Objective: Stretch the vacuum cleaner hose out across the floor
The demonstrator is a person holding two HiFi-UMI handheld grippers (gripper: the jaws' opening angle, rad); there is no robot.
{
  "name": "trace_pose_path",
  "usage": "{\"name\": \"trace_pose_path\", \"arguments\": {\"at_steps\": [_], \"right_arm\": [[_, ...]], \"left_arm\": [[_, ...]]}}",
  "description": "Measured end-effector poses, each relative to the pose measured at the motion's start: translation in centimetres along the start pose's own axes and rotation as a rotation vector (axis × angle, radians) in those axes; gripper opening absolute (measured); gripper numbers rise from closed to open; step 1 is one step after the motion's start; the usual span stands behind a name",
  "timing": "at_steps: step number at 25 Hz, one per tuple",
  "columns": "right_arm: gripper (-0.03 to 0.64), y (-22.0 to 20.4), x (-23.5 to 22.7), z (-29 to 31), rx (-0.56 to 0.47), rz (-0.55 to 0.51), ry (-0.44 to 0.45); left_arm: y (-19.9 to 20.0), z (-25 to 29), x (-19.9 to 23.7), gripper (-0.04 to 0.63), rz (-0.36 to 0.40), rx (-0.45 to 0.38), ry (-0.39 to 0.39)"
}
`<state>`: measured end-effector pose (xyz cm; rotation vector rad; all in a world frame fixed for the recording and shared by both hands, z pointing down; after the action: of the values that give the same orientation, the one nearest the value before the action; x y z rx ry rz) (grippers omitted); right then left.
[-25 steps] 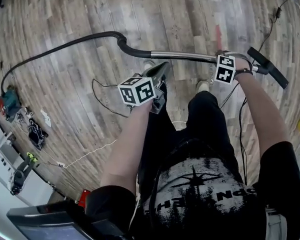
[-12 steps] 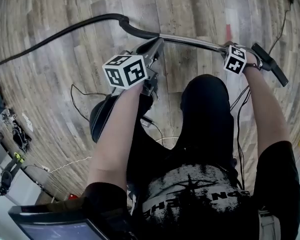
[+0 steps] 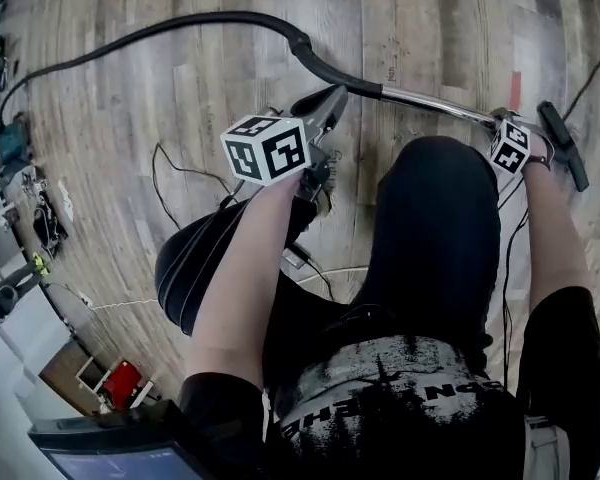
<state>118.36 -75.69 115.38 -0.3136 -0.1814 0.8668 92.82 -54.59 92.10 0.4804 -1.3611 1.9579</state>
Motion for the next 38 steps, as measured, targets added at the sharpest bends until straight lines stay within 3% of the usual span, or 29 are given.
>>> {"name": "trace_pose_path", "arguments": {"at_steps": [5, 12, 22, 31, 34, 38], "right_arm": [[0.061, -1.2, 1.1, 2.9, -0.03, 0.003, 0.004], [0.076, -2.5, 2.7, 4.4, 0.0, 0.006, 0.082], [0.204, -1.2, 4.0, 2.9, 0.021, 0.068, 0.169], [0.13, 0.8, 3.5, 1.2, -0.023, 0.191, 0.183], [0.054, 1.4, 2.9, 0.5, -0.037, 0.247, 0.163], [0.006, 3.7, 2.6, -1.4, -0.075, 0.378, 0.147]], "left_arm": [[-3.1, -0.8, -0.3, 0.002, 0.009, 0.015, 0.041], [-4.9, 1.0, -1.8, 0.002, 0.023, 0.05, 0.015], [-5.3, 1.3, -1.7, 0.002, 0.021, 0.081, -0.005], [-5.4, 1.8, -0.3, 0.002, 0.058, 0.133, -0.028], [-4.6, 2.4, -0.1, 0.002, 0.077, 0.132, -0.05], [-2.5, 2.8, 0.2, 0.002, 0.128, 0.127, -0.089]]}}
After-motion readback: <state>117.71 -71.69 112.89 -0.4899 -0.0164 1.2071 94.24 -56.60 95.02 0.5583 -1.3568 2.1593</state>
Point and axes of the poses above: the fingertips, and each gripper's own axes: z forward along the fingers, x to its left, y out of its top, the point moved 2 cm from there along -z, backward along the fingers, and after that the axes turned 14 degrees about -x, right-handed, at the moved point
